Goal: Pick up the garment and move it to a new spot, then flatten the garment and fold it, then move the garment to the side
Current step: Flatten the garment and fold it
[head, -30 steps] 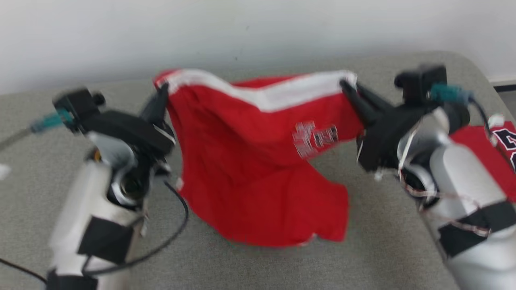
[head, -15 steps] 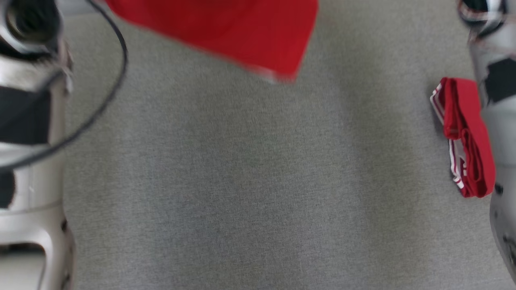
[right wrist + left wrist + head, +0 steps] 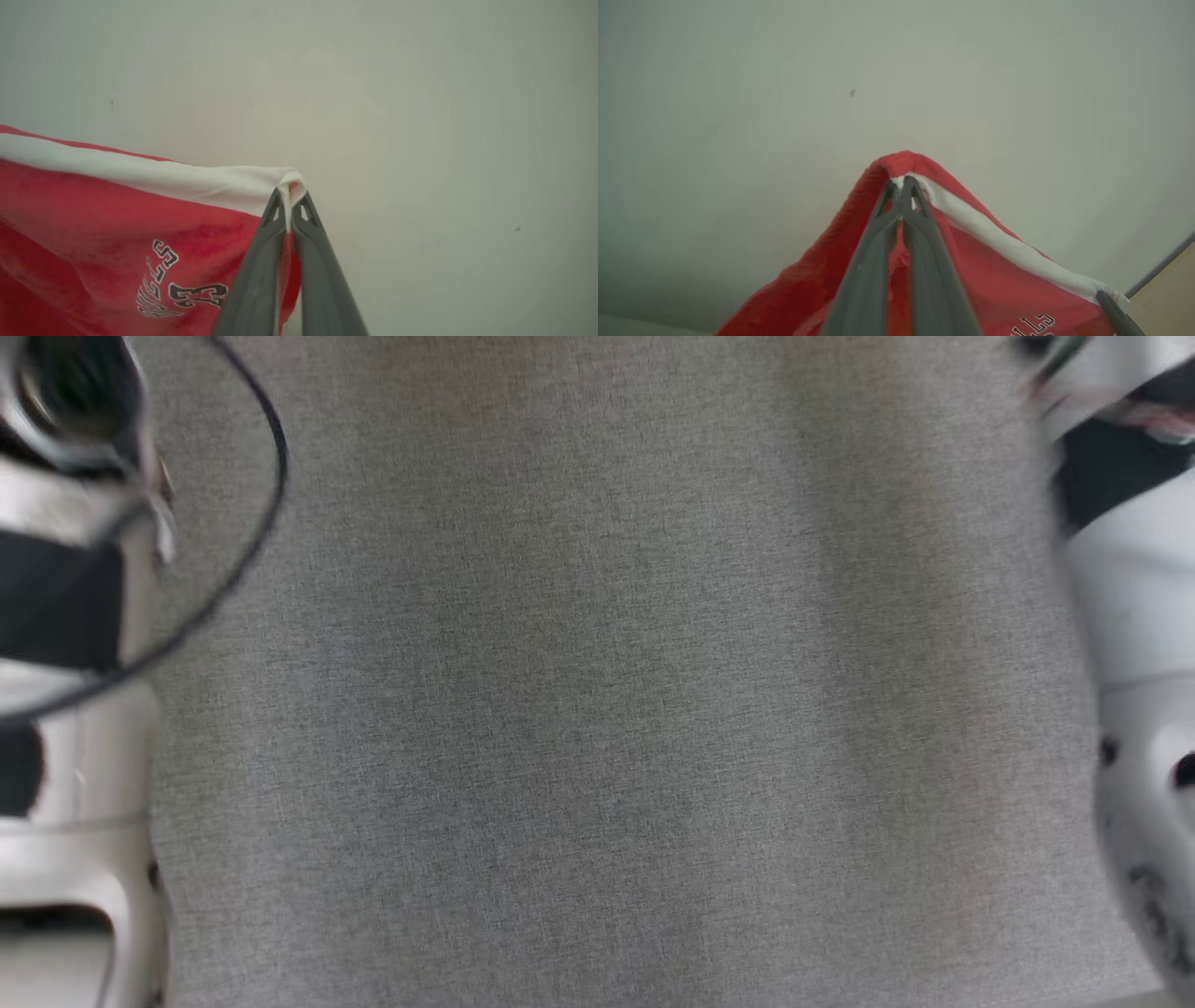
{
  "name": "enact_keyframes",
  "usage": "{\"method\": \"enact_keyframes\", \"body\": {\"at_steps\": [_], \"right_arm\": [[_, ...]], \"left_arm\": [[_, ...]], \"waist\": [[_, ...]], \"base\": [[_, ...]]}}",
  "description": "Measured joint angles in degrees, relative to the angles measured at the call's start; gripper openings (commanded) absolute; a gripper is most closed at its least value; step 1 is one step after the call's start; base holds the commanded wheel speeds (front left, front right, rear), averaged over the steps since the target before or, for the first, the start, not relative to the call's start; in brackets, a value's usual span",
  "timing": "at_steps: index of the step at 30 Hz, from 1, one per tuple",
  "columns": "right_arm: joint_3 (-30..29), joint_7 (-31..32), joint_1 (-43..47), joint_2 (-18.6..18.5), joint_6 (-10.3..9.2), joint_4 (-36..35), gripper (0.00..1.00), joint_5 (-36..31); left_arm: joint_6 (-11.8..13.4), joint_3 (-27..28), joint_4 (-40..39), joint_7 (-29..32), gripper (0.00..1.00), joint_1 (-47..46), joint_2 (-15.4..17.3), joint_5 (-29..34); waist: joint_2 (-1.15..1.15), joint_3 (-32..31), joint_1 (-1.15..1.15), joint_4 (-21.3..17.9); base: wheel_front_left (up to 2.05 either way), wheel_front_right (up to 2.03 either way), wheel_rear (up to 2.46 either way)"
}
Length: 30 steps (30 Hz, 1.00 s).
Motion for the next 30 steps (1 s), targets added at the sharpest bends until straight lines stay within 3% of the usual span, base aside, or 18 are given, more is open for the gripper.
{"method": "enact_keyframes", "body": {"at_steps": [4, 9, 16, 19, 25, 30], "right_arm": [[5.4, -0.9, 4.8, -0.6, 0.00, 0.8, 0.00, 3.9], [11.9, -0.3, 11.2, -5.3, 0.00, -2.6, 0.00, 11.0], [27.6, 8.0, 23.5, -15.1, 0.00, -17.9, 0.00, 25.2], [31.7, 14.0, 31.3, -19.8, 0.00, -24.9, 0.00, 34.1], [35.0, 22.6, 42.5, -28.9, 0.00, -35.8, 0.00, 42.3], [34.5, 29.4, 50.2, -32.9, 0.00, -41.3, 0.00, 46.8]], "left_arm": [[-0.1, -2.2, -0.7, -0.5, 0.00, 6.2, 0.6, -2.4], [-0.3, -6.6, -6.0, 0.4, 0.00, 15.1, 0.9, -7.5], [-0.3, -11.2, -11.6, 1.4, 0.00, 31.4, 5.1, -12.3], [-0.3, -14.7, -11.3, 1.0, 0.00, 37.8, 6.7, -9.4], [0.1, -18.5, -9.5, 1.5, 0.00, 47.1, 7.9, -7.5], [1.3, -19.6, -10.7, 1.6, 0.00, 54.0, 9.0, -7.2]], "waist": [[0.00, -0.7, -0.01, 0.1], [-0.01, -3.1, -0.02, 0.7], [-0.01, -8.4, -0.03, 1.5], [-0.02, -11.3, -0.03, 1.8], [-0.02, -16.8, -0.04, 2.5], [-0.02, -20.8, -0.04, 2.8]], "base": [[0.00, 0.00, 0.00], [0.00, 0.00, 0.00], [0.00, 0.00, 0.00], [0.00, 0.00, 0.00], [0.00, 0.00, 0.00], [0.00, 0.00, 0.00]]}}
